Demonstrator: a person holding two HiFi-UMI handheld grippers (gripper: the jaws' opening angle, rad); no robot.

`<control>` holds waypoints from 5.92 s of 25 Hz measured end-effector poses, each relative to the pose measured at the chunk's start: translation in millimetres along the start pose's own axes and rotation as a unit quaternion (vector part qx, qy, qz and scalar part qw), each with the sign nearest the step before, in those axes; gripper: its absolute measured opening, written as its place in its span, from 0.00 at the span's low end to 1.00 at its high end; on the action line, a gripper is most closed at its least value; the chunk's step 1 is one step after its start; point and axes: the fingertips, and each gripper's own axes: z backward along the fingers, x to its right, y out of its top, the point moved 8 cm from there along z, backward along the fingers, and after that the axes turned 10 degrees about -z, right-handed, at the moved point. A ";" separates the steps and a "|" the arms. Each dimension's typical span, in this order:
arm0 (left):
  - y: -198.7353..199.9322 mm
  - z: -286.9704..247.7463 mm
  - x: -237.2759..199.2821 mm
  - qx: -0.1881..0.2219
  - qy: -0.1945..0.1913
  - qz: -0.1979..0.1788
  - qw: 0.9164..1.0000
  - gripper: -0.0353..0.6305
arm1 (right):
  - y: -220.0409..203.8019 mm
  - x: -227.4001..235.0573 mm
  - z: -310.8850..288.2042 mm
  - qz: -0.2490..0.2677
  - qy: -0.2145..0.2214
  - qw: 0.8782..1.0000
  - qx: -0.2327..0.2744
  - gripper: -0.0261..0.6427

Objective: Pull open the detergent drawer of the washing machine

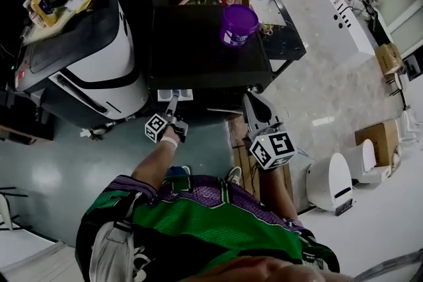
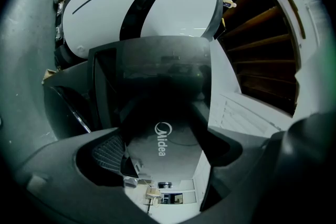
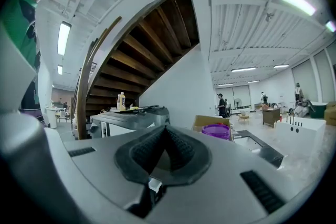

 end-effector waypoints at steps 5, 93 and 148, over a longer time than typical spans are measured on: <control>-10.5 16.7 -0.2 0.004 -0.005 -0.006 1.000 0.71 | 3.7 9.2 -8.5 -0.003 0.033 0.999 -0.007 0.04; 14.6 132.1 399.8 0.050 -0.082 -0.661 0.744 0.66 | 66.8 42.8 -2.5 -0.062 0.165 0.984 0.038 0.04; 12.8 169.9 423.9 0.094 -0.060 -0.678 0.727 0.08 | 72.1 6.3 1.4 -0.011 0.161 0.986 0.043 0.04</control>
